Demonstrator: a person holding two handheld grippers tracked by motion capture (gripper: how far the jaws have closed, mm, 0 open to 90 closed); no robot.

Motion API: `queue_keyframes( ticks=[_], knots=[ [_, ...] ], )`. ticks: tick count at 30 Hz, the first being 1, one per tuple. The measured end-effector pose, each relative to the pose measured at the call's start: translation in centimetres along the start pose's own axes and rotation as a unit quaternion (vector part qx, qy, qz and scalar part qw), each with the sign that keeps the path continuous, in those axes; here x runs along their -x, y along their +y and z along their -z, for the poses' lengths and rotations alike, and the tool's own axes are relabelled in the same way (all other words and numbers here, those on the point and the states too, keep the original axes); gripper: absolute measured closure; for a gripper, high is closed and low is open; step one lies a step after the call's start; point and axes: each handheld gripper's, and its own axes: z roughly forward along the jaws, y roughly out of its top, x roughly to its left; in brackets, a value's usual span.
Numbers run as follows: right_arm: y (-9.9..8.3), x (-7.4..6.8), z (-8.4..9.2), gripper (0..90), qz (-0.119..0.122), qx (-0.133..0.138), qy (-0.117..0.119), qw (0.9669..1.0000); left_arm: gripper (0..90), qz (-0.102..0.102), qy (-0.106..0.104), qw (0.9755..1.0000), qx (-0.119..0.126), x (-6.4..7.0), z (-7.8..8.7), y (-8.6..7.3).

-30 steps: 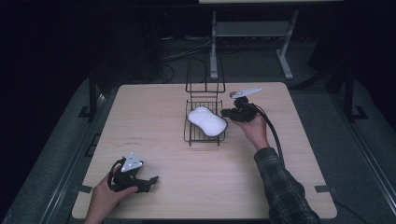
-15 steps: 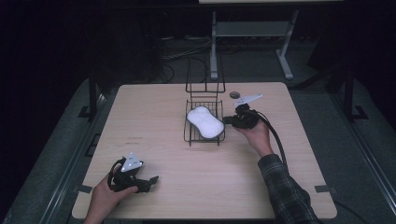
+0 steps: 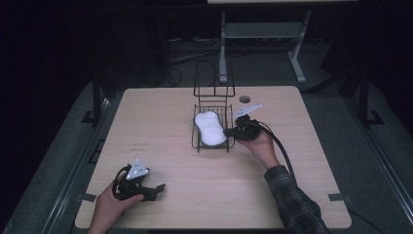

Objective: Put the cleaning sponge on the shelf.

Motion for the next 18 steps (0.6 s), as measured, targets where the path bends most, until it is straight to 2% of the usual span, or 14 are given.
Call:
queue_keyframes(
  ticks=[4, 8, 13, 18],
  knots=[
    [0.3, -0.9, -0.5, 87.9, 0.007, -0.001, 0.010, 0.9999, 12.5, 0.000, 0.000, 1.0000, 0.000, 0.0, 0.0, 0.0],
    [0.7, -1.3, -1.2, 87.9, 0.016, -0.004, 0.011, 0.9998, 12.4, 0.000, 0.000, 1.0000, 0.000, 0.0, 0.0, 0.0],
    [1.1, -1.0, -2.0, 87.9, 0.017, -0.013, 0.006, 0.9998, 12.5, 0.000, 0.000, 1.0000, 0.000, 0.0, 0.0, 0.0],
    [1.1, -0.9, -1.6, 87.9, 0.007, -0.005, 0.010, 0.9999, 12.5, 0.000, 0.000, 1.0000, 0.000, 0.0, 0.0, 0.0]
  ],
)
